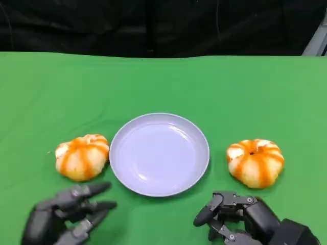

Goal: Grasp the bread from the table and place it into the plate.

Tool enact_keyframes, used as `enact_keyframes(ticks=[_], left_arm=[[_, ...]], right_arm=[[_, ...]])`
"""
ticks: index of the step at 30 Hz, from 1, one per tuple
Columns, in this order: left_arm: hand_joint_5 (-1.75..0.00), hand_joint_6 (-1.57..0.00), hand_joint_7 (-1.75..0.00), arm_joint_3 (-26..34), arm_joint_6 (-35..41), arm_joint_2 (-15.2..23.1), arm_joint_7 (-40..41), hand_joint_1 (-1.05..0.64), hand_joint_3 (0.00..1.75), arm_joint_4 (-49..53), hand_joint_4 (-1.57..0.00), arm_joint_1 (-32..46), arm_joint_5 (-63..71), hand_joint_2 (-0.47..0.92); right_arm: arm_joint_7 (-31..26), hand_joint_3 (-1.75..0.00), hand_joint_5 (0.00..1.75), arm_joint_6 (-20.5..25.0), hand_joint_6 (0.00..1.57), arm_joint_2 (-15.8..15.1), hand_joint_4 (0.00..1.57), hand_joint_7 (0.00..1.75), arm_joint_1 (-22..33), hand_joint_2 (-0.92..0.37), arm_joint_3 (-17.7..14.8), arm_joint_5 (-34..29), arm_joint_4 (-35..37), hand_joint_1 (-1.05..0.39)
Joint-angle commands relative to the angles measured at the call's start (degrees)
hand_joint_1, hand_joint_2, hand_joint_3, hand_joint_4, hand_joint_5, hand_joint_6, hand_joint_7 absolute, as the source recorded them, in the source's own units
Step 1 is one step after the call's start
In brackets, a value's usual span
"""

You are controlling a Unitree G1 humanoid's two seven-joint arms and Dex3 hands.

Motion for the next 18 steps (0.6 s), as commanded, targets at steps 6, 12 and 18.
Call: enact_keyframes(ticks=[6,12,18], left_arm=[[-0.11,-0.77,0.0,1.81,3.14,0.11,-3.14,-0.35,0.13,-2.81,-0.91,1.23,-1.99,0.92],[-0.02,-0.63,0.0,3.96,-0.64,-0.44,-2.77,-0.41,0.17,-1.22,-0.74,0.06,-1.36,0.92],[0.0,-0.59,0.0,4.76,-1.85,-0.81,-3.2,-0.43,0.19,-0.21,-0.69,-0.46,-1.11,0.92]], right_arm=[[0.29,-0.48,1.52,-0.02,0.82,-0.48,0.68,0.98,-0.26,-0.92,-0.52,0.61,0.42,-0.09],[0.32,-0.48,1.52,-0.3,0.81,-0.56,0.68,0.98,-0.28,-0.92,-0.48,0.47,0.64,-0.1],[0.32,-0.48,1.52,-0.35,0.81,-0.57,0.67,0.98,-0.3,-0.92,-0.48,0.45,0.69,-0.1]])
